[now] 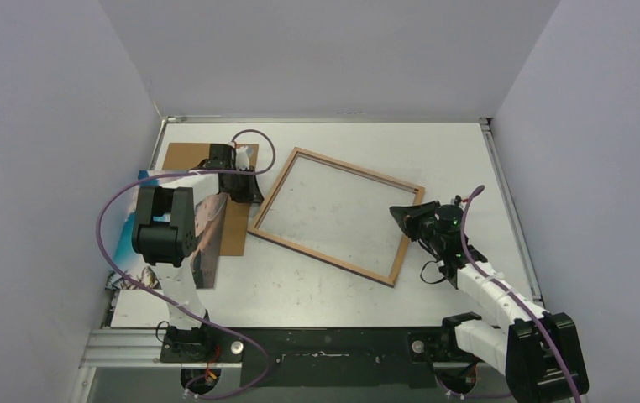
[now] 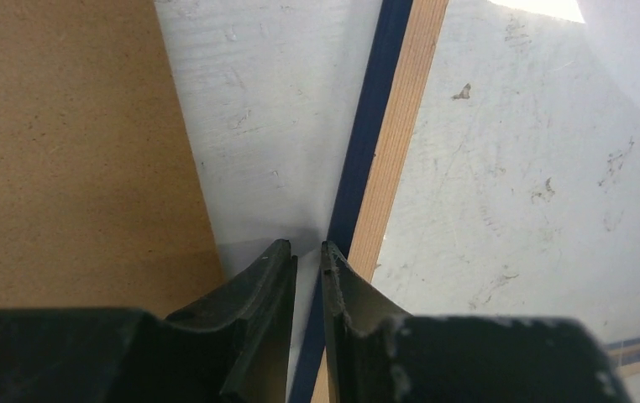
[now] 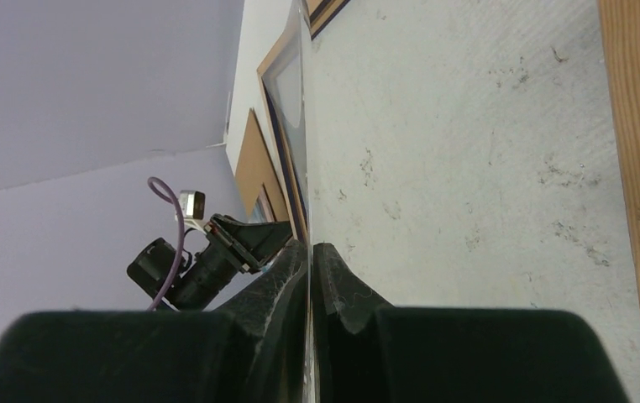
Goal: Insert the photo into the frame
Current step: Place the photo frame item in the photo frame.
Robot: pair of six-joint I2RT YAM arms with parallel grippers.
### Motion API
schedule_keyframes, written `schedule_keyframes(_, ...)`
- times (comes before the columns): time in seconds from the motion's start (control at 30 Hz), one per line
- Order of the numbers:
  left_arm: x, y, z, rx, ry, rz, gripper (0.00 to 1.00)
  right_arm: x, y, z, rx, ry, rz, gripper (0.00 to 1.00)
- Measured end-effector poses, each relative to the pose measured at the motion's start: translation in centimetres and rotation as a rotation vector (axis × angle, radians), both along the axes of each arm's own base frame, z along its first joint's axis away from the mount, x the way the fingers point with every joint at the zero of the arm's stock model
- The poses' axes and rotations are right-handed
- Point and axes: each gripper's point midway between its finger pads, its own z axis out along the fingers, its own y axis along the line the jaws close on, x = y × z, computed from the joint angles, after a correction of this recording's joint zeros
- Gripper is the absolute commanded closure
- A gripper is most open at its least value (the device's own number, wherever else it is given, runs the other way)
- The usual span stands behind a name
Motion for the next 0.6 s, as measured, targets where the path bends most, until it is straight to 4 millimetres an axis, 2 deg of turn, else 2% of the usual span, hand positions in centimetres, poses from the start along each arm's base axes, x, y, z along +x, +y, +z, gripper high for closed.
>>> schedule_keyframes(0.6,-0.2,-0.7,0.0,0.004,-0.002,-0.017,0.86,-1.5,-0.3,-2.5,0.032,0.053,-0.020,0.95)
